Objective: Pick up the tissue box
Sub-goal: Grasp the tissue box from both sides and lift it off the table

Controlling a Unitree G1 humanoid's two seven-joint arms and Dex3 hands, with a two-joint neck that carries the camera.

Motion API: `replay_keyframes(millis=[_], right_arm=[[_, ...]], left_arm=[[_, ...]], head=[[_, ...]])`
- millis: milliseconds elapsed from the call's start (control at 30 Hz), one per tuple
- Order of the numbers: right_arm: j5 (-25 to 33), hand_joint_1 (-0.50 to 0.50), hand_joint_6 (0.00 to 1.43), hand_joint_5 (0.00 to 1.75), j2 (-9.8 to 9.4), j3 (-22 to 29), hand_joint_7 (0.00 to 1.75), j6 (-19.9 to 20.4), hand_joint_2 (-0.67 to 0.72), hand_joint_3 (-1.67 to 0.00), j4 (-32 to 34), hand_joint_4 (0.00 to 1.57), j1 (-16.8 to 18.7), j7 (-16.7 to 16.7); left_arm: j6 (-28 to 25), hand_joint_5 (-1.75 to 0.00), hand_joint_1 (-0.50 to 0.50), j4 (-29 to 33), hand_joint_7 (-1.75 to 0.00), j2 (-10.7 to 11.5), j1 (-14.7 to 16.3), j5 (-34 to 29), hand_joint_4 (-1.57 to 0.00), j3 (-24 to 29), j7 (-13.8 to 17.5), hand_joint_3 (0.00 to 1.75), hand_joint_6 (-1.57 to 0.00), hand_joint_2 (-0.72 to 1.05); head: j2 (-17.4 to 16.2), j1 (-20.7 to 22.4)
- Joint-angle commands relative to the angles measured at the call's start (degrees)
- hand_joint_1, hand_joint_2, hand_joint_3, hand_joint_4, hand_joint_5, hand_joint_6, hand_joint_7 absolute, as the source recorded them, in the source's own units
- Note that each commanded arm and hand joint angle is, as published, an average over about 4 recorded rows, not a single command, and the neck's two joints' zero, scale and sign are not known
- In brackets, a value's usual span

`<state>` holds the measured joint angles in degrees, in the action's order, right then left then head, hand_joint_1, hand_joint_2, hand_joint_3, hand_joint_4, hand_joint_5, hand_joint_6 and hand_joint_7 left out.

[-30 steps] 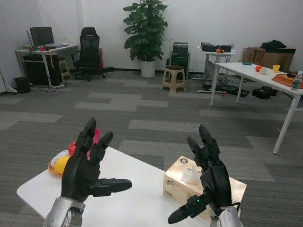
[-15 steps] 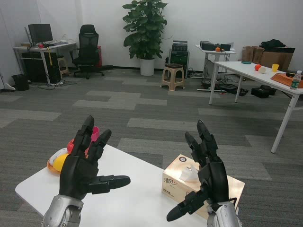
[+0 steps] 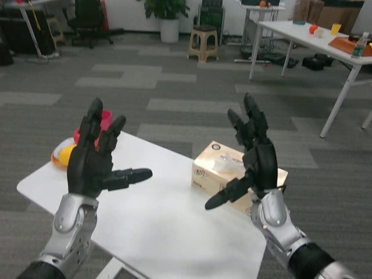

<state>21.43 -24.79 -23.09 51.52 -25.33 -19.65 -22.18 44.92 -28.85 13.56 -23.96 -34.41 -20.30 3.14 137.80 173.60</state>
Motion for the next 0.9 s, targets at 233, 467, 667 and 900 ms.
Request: replay_keyframes(millis=[233,467,667,900], right_arm=[[1.7,-0.38,0.00,0.29,-4.39,8.5,0.07,-3.1,0.39,-0.08,0.5,0.14,1.2,5.2],[2.0,-0.38,0.00,0.29,-5.84,14.5,0.07,-4.5,0.34,-0.08,1.8,0.11,3.3,5.4],[2.2,-0.38,0.00,0.29,-6.98,17.6,0.07,-5.4,0.34,-0.08,1.6,0.11,4.4,6.1],[2.3,-0.38,0.00,0.29,-7.99,20.7,0.07,-6.3,0.34,-0.08,-1.1,0.11,5.1,8.1]], left_arm=[[0.6,-0.69,0.50,-1.0,0.00,-0.6,0.5,-0.2,0.00,1.6,-0.1,0.00,0.00,0.43],[0.8,-0.64,0.50,-1.9,0.00,-0.6,0.6,-0.8,0.00,2.0,-0.1,0.00,0.00,0.43],[0.9,-0.62,0.50,-2.4,0.00,-0.4,0.7,-1.1,0.00,2.1,-0.1,0.00,0.00,0.43],[1.1,-0.62,0.50,-2.8,0.00,0.0,0.7,-1.2,0.00,2.1,-0.1,0.00,0.00,0.43]], head=[[-1.3,1.0],[-1.5,0.8],[-1.2,0.1],[-0.9,-0.5]])
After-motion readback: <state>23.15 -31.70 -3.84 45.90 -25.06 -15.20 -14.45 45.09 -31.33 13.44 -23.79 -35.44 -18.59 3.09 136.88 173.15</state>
